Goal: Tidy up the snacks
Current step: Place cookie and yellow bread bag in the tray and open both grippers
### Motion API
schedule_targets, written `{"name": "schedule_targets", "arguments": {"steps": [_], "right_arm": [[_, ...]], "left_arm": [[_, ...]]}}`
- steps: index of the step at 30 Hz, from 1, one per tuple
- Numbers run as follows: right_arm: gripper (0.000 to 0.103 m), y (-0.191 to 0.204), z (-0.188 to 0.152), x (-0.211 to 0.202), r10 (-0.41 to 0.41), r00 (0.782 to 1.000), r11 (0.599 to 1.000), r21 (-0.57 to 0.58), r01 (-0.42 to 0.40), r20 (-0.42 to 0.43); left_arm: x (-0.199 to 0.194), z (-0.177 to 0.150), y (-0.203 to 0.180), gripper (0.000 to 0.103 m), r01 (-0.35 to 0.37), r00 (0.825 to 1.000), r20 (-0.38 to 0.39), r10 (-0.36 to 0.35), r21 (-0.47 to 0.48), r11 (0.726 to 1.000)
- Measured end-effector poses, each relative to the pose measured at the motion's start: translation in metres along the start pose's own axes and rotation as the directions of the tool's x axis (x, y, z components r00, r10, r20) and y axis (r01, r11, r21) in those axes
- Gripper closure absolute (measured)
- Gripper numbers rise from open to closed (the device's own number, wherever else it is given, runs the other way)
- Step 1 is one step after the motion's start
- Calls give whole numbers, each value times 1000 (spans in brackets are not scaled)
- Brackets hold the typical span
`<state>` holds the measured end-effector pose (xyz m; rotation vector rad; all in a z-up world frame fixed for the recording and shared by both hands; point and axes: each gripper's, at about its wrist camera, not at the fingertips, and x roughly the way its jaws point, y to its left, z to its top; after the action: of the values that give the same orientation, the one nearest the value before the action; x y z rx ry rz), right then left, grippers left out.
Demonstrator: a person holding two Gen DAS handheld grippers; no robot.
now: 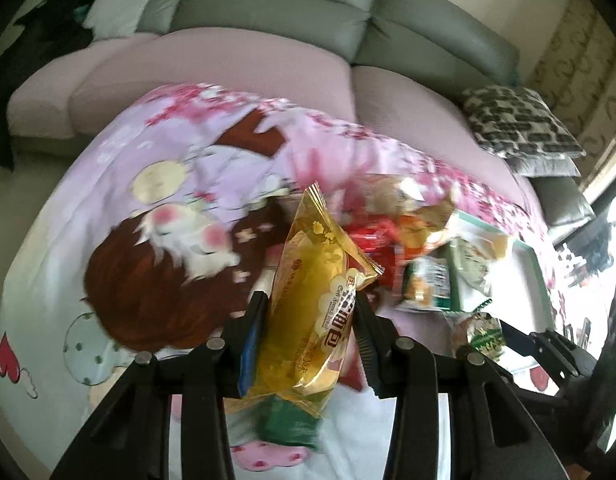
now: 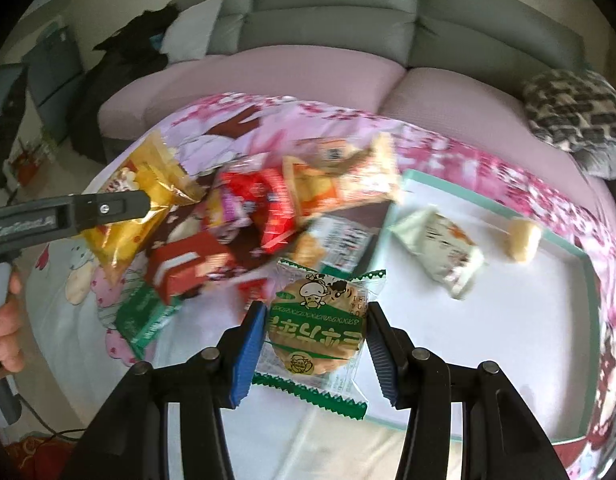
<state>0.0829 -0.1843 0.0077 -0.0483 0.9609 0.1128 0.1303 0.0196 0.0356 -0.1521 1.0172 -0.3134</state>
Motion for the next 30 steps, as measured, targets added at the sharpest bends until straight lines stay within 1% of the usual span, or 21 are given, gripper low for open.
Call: {"name": "schedule_targets", "arguments": {"steps": [6,10,15,21,27,30], "right_arm": [[50,-53,-9,-9,-62,998,995,74,62,-4],[50,-94,-19,-13,-116,993,984,131,117,-16],[50,-138,-29,-15,-158,987,967,199,161,-33],[50,-189,-34,-17,-205,977,943,254,213,-59],[50,-220,-37,-9,-227,969,927,284,245,-93],[50,-228,-37,-4,-231,967,922,294,251,-103]], "left_arm": [[9,5,-56,59,43,999,-26,-41,98,994],[20,6,-99,59,65,997,-47,-57,181,981],[37,7,-155,59,88,995,-69,-71,283,955],[65,4,-210,59,131,989,-109,-97,366,921],[98,-2,-244,59,145,984,-154,-91,394,908],[110,-1,-252,59,152,981,-170,-92,388,909]]}}
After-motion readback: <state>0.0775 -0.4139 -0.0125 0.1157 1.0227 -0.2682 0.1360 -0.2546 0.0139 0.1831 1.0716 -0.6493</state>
